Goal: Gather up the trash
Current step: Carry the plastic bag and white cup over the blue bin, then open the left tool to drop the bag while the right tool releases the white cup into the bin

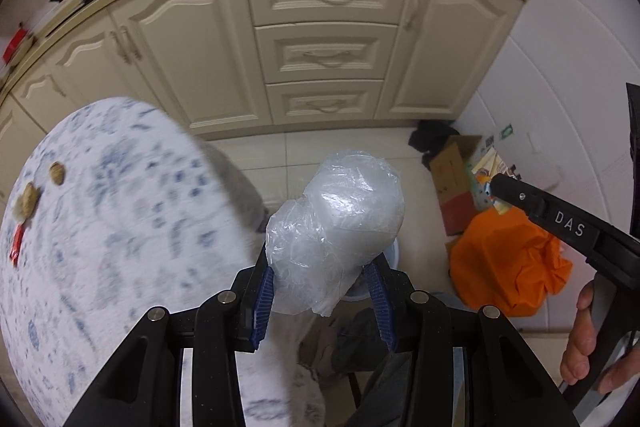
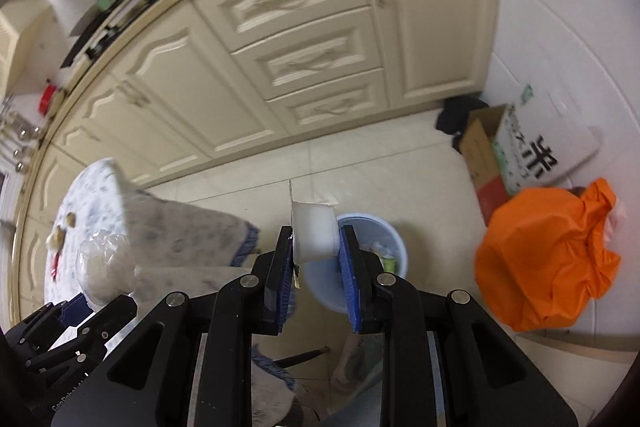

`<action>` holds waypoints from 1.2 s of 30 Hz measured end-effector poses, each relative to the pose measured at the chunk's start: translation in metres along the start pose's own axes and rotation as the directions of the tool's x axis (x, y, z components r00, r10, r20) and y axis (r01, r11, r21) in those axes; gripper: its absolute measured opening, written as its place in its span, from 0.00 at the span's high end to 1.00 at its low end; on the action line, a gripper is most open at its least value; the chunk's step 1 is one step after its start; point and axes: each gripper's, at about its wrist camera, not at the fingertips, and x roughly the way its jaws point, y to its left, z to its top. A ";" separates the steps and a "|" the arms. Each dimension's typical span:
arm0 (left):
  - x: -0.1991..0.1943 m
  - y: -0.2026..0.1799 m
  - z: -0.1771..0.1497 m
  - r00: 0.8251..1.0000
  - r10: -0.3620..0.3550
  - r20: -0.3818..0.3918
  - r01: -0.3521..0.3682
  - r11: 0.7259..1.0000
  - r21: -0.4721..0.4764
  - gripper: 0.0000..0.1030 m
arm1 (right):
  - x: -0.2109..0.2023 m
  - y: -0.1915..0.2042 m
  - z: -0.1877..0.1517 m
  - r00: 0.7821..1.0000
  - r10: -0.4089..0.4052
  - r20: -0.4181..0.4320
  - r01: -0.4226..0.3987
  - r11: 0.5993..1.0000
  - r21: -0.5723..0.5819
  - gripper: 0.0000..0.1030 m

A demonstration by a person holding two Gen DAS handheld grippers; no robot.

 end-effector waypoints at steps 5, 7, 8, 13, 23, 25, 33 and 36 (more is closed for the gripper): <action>0.033 -0.026 0.021 0.999 -0.014 -0.038 0.016 0.999 0.040 0.62 | 0.008 -0.028 0.003 1.000 -0.026 -0.017 0.026 0.999 0.041 0.78; 0.045 -0.033 0.030 0.999 -0.015 -0.049 0.018 0.999 0.051 0.62 | 0.013 -0.039 0.004 0.999 -0.034 -0.021 0.036 0.998 0.054 0.78; 0.052 -0.038 0.036 0.998 -0.015 -0.055 0.018 0.998 0.056 0.62 | 0.015 -0.044 0.005 0.999 -0.038 -0.022 0.039 0.997 0.060 0.78; 0.080 -0.054 0.058 0.994 -0.029 -0.110 0.034 0.998 0.043 0.59 | 0.030 -0.062 0.008 0.998 -0.047 -0.046 0.051 0.995 0.091 0.78; 0.124 -0.064 0.084 0.986 0.111 -0.122 -0.103 0.992 0.072 0.16 | 0.062 -0.074 0.010 0.994 -0.020 -0.105 0.032 0.993 0.115 0.78; 0.130 -0.063 0.086 0.986 0.103 -0.134 -0.096 0.994 0.059 0.16 | 0.066 -0.071 0.011 0.993 -0.014 -0.114 0.027 0.993 0.113 0.78; 0.132 -0.047 0.085 0.984 0.106 -0.143 -0.104 0.994 0.025 0.16 | 0.078 -0.043 0.014 0.990 0.010 -0.137 -0.002 0.998 0.060 0.78; 0.119 -0.039 0.078 0.985 0.112 -0.130 -0.113 0.994 0.001 0.16 | 0.079 -0.029 0.015 0.990 0.012 -0.138 -0.008 0.999 0.032 0.78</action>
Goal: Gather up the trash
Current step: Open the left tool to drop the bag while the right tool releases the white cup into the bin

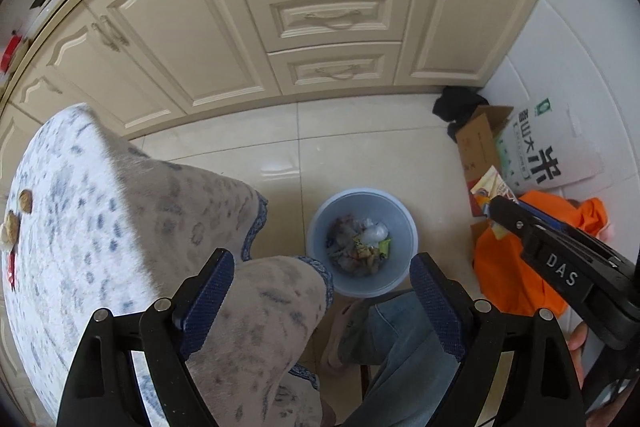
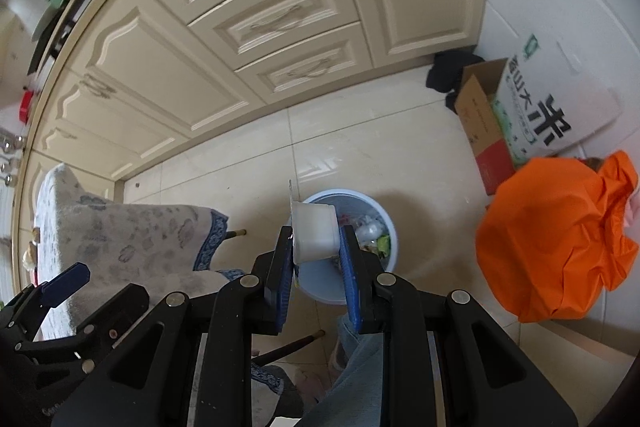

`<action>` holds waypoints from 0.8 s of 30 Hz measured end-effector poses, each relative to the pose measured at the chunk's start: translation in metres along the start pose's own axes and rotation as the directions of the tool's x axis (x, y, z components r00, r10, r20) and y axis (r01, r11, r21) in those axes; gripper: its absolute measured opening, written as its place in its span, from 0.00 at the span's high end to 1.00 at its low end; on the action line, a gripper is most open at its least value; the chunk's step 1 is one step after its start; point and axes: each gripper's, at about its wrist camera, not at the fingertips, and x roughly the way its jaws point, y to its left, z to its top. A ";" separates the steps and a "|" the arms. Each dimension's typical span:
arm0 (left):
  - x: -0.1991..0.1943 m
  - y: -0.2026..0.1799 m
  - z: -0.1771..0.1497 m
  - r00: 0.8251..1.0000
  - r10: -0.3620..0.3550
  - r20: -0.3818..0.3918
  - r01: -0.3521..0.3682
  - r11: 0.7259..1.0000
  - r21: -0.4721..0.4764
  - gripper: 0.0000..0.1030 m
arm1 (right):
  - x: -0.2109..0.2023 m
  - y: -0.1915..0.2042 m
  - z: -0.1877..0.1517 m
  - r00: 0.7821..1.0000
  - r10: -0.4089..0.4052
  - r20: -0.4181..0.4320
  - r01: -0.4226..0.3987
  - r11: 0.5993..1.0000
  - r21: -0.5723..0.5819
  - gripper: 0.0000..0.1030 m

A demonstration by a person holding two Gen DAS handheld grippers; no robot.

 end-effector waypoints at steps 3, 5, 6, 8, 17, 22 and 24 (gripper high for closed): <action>-0.008 0.010 -0.009 1.000 -0.003 0.007 0.003 0.999 -0.034 0.16 | 0.002 0.015 0.002 1.000 -0.001 0.002 0.001 1.000 -0.029 0.78; -0.013 0.015 -0.014 1.000 -0.004 0.007 0.004 0.999 -0.036 0.16 | 0.003 0.023 0.003 1.000 0.005 -0.004 -0.005 0.999 -0.039 0.78; -0.016 0.018 -0.016 1.000 -0.002 0.012 0.003 0.999 -0.037 0.16 | 0.003 0.028 0.003 1.000 0.012 -0.005 -0.012 0.999 -0.047 0.78; -0.023 0.026 -0.021 1.000 -0.004 0.020 0.005 0.999 -0.049 0.16 | 0.004 0.037 0.003 1.000 0.012 -0.004 -0.012 0.998 -0.064 0.78; -0.037 0.047 -0.032 0.998 -0.055 0.031 0.057 0.997 -0.061 0.16 | 0.002 0.059 0.002 0.999 -0.036 0.001 0.036 0.994 -0.104 0.22; -0.039 0.050 -0.035 0.998 -0.056 0.035 0.058 0.997 -0.057 0.16 | -0.002 0.060 0.000 0.996 -0.079 0.032 0.082 0.991 -0.106 0.19; -0.040 0.049 -0.035 0.998 -0.058 0.034 0.060 0.996 -0.059 0.16 | -0.002 0.058 0.000 0.996 -0.084 0.027 0.086 0.991 -0.100 0.19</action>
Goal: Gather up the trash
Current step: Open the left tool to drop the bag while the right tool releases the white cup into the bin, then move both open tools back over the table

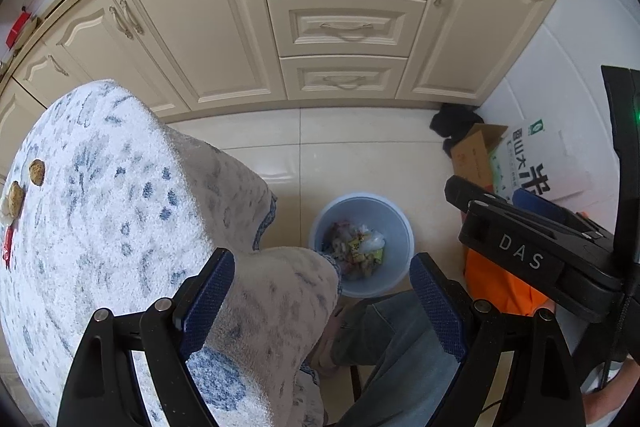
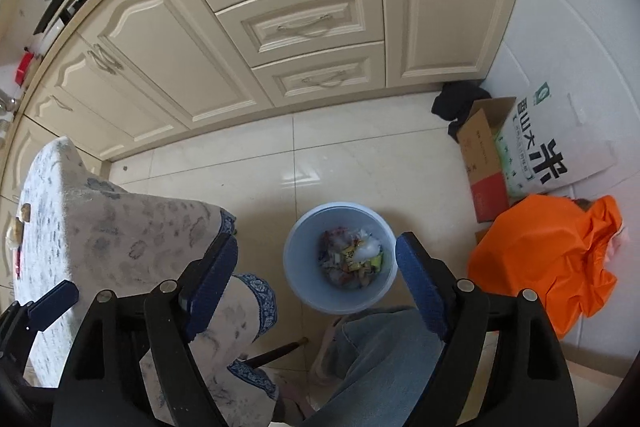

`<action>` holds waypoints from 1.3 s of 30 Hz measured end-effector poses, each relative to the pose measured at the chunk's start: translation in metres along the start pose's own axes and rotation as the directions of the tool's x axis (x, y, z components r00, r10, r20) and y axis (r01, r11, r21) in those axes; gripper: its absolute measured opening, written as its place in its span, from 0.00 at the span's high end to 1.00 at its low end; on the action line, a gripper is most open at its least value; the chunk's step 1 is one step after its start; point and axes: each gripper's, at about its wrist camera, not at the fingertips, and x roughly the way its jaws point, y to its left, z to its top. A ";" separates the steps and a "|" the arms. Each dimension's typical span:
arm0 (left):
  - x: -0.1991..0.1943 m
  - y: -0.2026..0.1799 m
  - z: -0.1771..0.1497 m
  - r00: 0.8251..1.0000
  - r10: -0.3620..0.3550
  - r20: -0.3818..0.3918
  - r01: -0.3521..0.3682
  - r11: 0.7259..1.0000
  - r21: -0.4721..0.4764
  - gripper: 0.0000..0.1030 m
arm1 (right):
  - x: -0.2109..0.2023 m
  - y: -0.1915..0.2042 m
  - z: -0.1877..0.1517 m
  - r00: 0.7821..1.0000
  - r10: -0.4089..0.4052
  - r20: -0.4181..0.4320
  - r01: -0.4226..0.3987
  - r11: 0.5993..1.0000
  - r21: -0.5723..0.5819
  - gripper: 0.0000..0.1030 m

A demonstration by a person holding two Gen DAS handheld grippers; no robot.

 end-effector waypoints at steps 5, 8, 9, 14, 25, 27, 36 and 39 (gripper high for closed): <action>-0.002 0.000 0.001 1.000 -0.004 0.000 0.004 1.000 -0.008 0.16 | 0.003 -0.005 0.000 0.999 -0.036 -0.010 0.036 0.999 0.007 0.19; -0.003 0.000 0.002 1.000 -0.004 0.000 0.004 1.000 -0.010 0.16 | 0.004 -0.009 -0.001 0.999 -0.050 -0.016 0.050 0.999 0.012 0.19; -0.003 0.000 0.002 1.000 -0.004 0.000 0.004 1.000 -0.010 0.16 | 0.003 -0.010 -0.002 0.998 -0.058 -0.016 0.058 0.998 0.013 0.19; -0.005 0.000 0.001 1.000 -0.004 0.005 0.004 1.000 -0.015 0.16 | 0.003 -0.014 -0.006 0.997 -0.069 -0.031 0.070 0.997 0.028 0.19; -0.025 0.005 -0.019 1.000 -0.007 0.020 0.008 0.999 -0.034 0.16 | -0.016 -0.014 -0.021 0.996 -0.084 -0.021 0.085 0.996 0.038 0.19; -0.030 0.008 -0.024 1.000 -0.009 0.025 0.010 0.999 -0.037 0.16 | -0.022 -0.013 -0.025 0.996 -0.087 -0.012 0.087 0.995 0.039 0.19; -0.064 0.025 -0.057 0.998 -0.006 0.064 0.009 0.999 -0.050 0.16 | -0.053 -0.001 -0.045 0.997 -0.074 0.038 0.073 0.997 0.028 0.19; -0.077 0.032 -0.070 0.997 -0.009 0.080 0.014 0.998 -0.061 0.16 | -0.065 0.009 -0.052 0.996 -0.073 0.059 0.072 0.997 0.011 0.19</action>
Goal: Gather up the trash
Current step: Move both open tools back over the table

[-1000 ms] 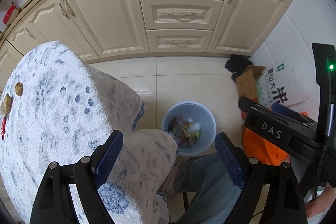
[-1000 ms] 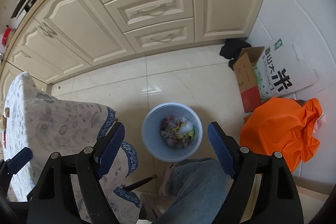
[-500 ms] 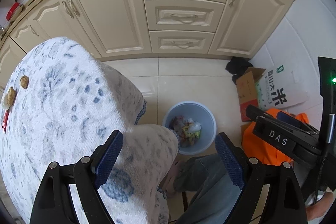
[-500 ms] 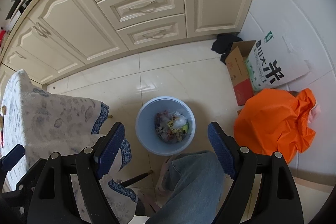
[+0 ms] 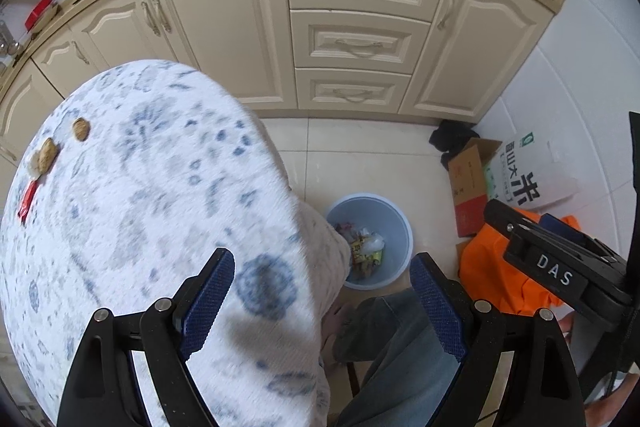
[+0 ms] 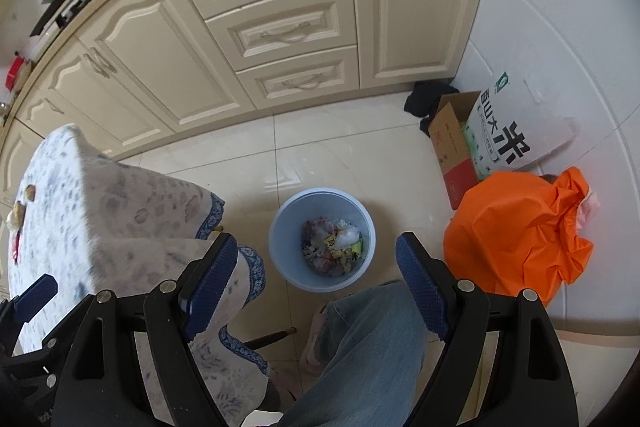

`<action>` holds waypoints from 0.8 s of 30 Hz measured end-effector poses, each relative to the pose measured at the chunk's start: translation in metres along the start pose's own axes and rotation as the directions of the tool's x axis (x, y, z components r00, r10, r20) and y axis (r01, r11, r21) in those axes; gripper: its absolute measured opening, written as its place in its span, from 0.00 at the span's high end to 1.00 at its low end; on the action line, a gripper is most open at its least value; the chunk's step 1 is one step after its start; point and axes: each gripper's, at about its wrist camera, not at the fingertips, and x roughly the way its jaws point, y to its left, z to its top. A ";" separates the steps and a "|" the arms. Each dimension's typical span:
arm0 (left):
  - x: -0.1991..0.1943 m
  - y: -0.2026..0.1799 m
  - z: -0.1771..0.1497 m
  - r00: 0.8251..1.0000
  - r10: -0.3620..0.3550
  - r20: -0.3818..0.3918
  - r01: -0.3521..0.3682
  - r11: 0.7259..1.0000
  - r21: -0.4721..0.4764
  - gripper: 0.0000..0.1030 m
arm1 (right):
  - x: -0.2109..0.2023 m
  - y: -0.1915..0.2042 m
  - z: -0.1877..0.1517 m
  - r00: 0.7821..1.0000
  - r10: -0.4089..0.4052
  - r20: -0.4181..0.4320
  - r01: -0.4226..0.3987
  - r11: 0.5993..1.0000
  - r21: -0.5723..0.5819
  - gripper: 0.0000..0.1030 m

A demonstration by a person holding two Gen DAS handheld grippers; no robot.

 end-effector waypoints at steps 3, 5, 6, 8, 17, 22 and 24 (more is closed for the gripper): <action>-0.014 0.011 -0.012 1.000 -0.007 0.015 0.007 1.000 -0.013 0.16 | -0.013 0.011 -0.008 1.000 0.007 0.019 -0.006 1.000 -0.024 0.19; -0.024 0.019 -0.020 1.000 -0.012 0.028 0.012 1.000 -0.019 0.16 | -0.022 0.017 -0.015 0.999 0.006 0.033 -0.005 0.999 -0.040 0.19; -0.030 0.024 -0.025 0.999 -0.010 0.040 0.010 1.000 -0.023 0.16 | -0.027 0.022 -0.018 0.999 0.011 0.041 -0.009 0.999 -0.050 0.19; -0.040 0.034 -0.033 0.998 -0.004 0.056 0.006 1.000 -0.030 0.16 | -0.036 0.031 -0.023 0.999 0.019 0.051 -0.016 0.998 -0.063 0.18; -0.086 0.091 -0.071 0.993 0.040 0.109 -0.027 0.993 -0.114 0.16 | -0.076 0.082 -0.044 0.987 0.081 0.140 -0.068 0.994 -0.091 0.15; -0.106 0.126 -0.091 0.990 0.068 0.123 -0.045 0.982 -0.181 0.16 | -0.088 0.128 -0.057 0.981 0.111 0.160 -0.082 0.981 -0.178 0.12; -0.112 0.140 -0.097 0.989 0.081 0.123 -0.055 0.978 -0.199 0.16 | -0.090 0.143 -0.063 0.980 0.127 0.155 -0.093 0.973 -0.210 0.10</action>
